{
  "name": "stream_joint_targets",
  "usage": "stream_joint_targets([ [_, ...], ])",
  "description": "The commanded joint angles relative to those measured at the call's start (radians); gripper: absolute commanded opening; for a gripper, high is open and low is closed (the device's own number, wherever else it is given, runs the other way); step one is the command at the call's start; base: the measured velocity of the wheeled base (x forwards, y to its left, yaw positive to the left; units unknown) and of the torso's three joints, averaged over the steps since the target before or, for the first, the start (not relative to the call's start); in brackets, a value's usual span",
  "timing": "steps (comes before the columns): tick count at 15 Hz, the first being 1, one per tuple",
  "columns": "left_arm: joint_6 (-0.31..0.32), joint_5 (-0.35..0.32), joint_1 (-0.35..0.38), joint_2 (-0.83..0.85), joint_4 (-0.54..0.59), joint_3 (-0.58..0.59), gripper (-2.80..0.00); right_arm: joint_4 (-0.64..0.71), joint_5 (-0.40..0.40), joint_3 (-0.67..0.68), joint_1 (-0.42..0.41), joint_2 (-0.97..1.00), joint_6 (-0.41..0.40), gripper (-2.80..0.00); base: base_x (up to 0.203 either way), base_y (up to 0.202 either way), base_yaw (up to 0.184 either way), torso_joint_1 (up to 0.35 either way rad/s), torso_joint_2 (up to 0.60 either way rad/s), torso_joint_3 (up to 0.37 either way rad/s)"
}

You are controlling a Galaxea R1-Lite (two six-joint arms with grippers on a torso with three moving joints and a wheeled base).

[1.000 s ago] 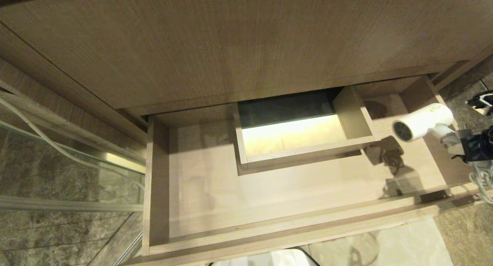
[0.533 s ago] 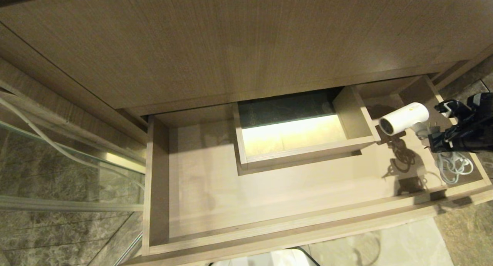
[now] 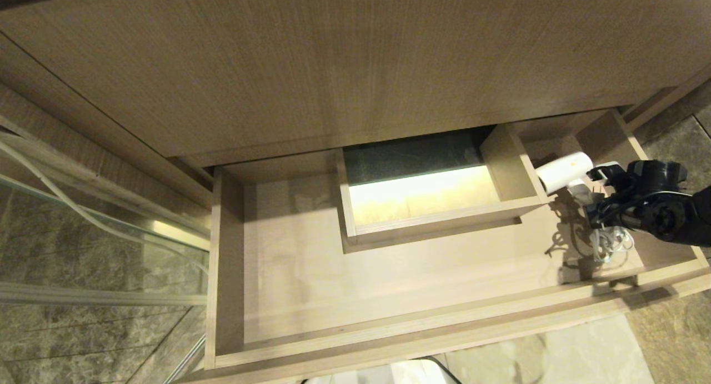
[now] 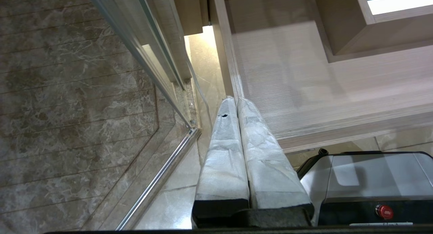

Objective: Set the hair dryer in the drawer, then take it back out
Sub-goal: Put it into the drawer, then close the drawer

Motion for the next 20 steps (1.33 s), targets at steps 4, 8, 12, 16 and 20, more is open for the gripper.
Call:
stream_joint_targets([
  [4, 0.0, -0.001, 0.0, 0.0, 0.0, 0.0, -2.8, -0.008, -0.003, 0.038, -0.006, -0.128, -0.008, 0.0, 0.0, 0.0, 0.0, 0.0, 0.0, 0.0],
  [8, 0.0, -0.001, 0.0, 0.0, 0.0, 0.002, -2.8, 0.023, -0.003, 0.157, -0.026, -0.391, -0.007, 0.0, 0.0, 0.0, 0.0, 0.0, 0.0, 0.0],
  [12, 0.0, 0.0, 0.0, 0.0, 0.0, 0.001, -2.8, 0.12, 0.015, 0.335, -0.034, -0.712, -0.004, -2.8, 0.0, 0.0, 0.0, 0.0, 0.0, 0.0],
  [16, 0.0, -0.001, 0.0, 0.0, 0.0, 0.002, -2.8, 0.48, 0.03, 0.389, -0.034, -1.014, -0.001, -2.8, 0.0, 0.0, 0.0, 0.0, 0.0, 0.0],
  [20, 0.0, -0.001, 0.0, 0.0, 0.0, 0.0, -2.8, 0.736, 0.001, 0.613, -0.038, -1.172, -0.004, -2.8, 0.0, 0.0, 0.0, 0.0, 0.0, 0.0],
])
